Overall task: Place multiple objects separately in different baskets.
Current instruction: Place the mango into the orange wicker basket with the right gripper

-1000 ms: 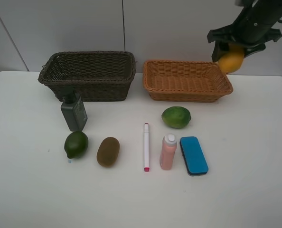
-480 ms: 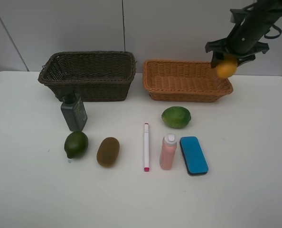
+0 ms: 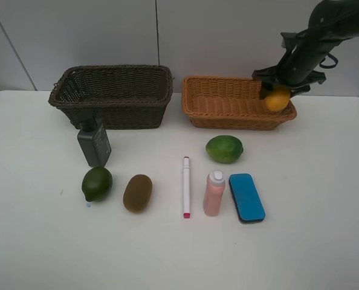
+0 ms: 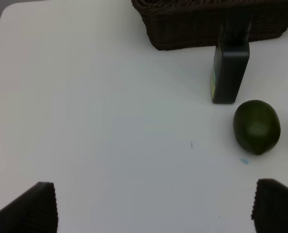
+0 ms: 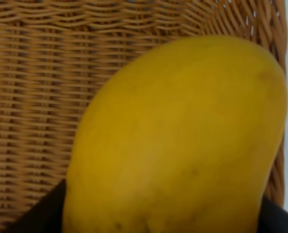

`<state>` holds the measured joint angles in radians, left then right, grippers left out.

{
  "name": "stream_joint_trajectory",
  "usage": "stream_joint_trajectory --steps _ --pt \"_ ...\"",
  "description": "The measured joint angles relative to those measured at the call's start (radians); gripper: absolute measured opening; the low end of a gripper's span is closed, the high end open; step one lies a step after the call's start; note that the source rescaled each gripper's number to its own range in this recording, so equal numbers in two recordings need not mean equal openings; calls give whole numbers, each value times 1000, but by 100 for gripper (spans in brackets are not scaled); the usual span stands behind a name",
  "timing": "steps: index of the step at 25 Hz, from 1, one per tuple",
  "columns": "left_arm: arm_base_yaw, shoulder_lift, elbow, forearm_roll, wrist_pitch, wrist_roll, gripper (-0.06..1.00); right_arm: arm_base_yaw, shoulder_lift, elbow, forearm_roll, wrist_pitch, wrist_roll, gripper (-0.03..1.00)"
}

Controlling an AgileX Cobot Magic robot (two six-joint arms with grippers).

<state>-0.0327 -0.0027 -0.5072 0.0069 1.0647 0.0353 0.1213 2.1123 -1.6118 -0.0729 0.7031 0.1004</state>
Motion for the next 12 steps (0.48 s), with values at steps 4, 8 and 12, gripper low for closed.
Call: stream_joint_trajectory --steps 4,8,12 --pt "0 0 0 0 0 0 100 0 20 0 0 -30 0 60" --pt "0 0 0 0 0 0 100 0 42 0 1 -48 0 60" --pt "0 0 0 0 0 0 100 0 45 0 1 -57 0 60"
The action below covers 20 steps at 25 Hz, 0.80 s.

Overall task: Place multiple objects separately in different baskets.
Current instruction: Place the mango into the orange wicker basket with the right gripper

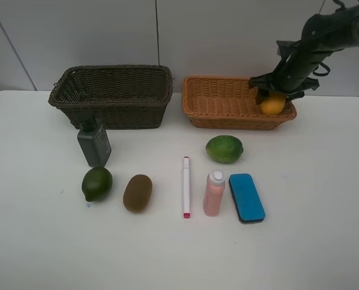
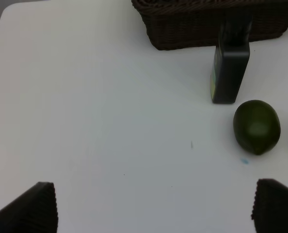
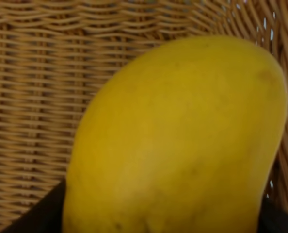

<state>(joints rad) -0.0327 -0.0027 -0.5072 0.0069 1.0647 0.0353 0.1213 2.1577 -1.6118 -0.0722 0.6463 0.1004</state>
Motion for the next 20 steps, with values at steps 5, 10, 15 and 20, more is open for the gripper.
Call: stream_joint_trajectory --steps 5,10,15,20 --pt "0 0 0 0 0 0 100 0 0 0 0 -18 0 60" --pt "0 0 0 0 0 0 100 0 0 -5 0 -22 0 60" --pt "0 0 0 0 0 0 100 0 0 -37 0 9 0 60" --pt "0 0 0 0 0 0 100 0 0 -44 -3 44 0 60"
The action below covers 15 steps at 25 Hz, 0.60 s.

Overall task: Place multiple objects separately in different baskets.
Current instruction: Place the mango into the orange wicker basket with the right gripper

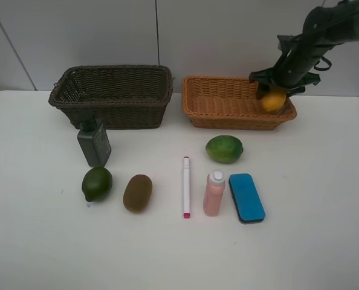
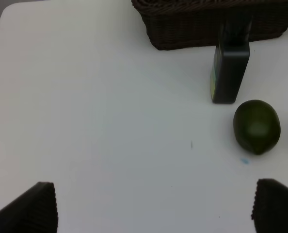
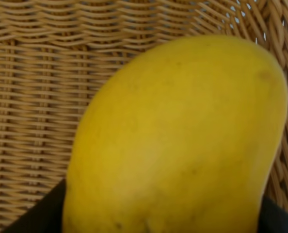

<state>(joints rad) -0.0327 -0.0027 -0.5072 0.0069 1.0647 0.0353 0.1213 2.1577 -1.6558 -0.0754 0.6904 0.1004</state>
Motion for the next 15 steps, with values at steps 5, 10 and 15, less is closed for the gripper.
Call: stream_joint_trajectory --steps 5,10,15 --pt "0 0 0 0 0 0 100 0 0 -2 -13 -15 -12 89" --pt "0 0 0 0 0 0 100 0 -2 -3 -15 -19 -15 98" --pt "0 0 0 0 0 0 100 0 -2 -3 -15 -21 -15 99"
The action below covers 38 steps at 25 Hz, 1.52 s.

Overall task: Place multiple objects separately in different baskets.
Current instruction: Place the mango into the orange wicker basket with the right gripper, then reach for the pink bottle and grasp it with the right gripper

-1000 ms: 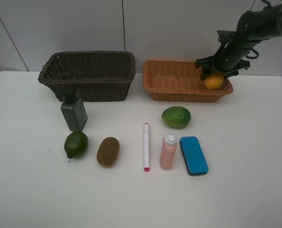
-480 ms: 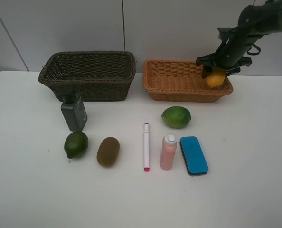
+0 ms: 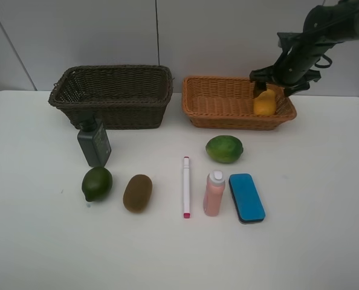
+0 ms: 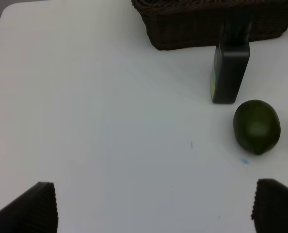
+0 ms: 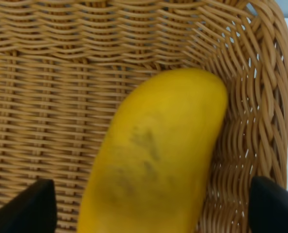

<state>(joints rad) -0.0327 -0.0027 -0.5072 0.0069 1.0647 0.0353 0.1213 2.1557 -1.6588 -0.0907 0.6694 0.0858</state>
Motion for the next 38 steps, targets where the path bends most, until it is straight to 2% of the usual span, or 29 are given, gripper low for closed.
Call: stream_joint_trajectory --steps 6,12,25,32,38 --pt "0 0 0 0 0 0 100 0 -2 0 0 6 0 100" --pt "0 0 0 0 0 0 100 0 -91 0 0 117 0 100" --pt "0 0 0 0 0 0 100 66 -322 0 38 529 0 100" --pt "0 0 0 0 0 0 100 135 -406 51 77 544 75 100" --pt "0 0 0 0 0 0 100 147 -502 269 105 515 124 100"
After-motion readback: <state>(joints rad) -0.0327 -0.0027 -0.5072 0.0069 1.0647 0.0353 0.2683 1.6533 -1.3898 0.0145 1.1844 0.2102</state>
